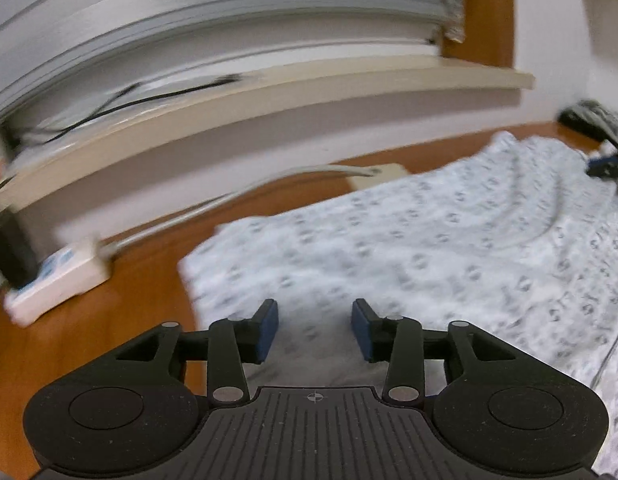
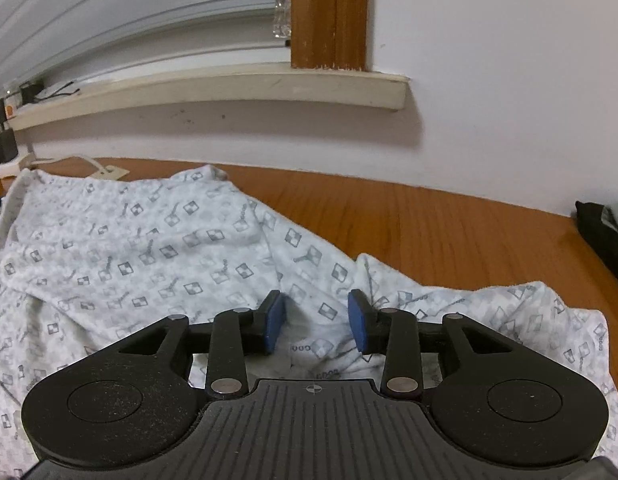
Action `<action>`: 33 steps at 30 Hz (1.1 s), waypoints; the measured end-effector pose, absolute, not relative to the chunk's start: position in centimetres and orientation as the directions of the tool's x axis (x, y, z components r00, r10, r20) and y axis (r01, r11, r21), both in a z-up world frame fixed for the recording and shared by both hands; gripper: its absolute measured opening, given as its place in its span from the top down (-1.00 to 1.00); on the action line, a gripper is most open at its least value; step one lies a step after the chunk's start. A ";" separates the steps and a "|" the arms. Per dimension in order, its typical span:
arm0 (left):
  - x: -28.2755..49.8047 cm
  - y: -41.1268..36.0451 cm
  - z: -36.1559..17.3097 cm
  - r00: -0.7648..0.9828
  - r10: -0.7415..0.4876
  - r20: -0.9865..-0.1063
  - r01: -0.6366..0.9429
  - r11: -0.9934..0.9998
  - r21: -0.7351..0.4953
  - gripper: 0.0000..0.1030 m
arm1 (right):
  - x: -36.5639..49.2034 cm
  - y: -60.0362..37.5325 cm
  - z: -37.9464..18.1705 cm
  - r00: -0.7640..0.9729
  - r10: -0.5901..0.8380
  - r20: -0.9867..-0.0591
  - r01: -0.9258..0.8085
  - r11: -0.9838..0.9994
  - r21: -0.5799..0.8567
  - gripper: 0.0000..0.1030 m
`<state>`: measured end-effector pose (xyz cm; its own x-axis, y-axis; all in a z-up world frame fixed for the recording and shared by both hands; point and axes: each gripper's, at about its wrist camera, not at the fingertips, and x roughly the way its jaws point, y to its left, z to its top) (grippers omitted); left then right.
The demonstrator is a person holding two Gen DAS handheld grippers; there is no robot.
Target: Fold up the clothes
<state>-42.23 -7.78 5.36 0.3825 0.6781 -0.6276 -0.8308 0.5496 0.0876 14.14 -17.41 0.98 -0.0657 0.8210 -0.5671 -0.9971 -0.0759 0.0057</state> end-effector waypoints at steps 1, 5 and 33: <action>-43.2 -7.9 5.5 0.376 0.689 -0.619 -0.845 0.529 0.075 0.06 | 14.2 -17.5 1.0 -0.069 0.821 -0.567 -0.997 -0.077 0.009 0.26; -46.3 -7.8 5.4 0.346 0.701 -0.624 -0.884 0.467 0.034 -0.07 | 14.0 -17.4 1.1 -0.065 0.820 -0.568 -0.997 -0.078 0.002 0.25; -43.1 -6.5 7.9 0.436 0.671 -0.600 -0.820 0.570 0.042 0.07 | 14.0 -17.0 1.1 -0.071 0.820 -0.569 -0.997 -0.080 0.009 0.23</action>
<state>-43.11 -6.52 7.93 0.4356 0.6713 -0.5997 -0.8203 0.5703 0.0425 13.99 -17.03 1.15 -0.0708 0.8196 -0.5685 -0.9968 -0.0801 0.0087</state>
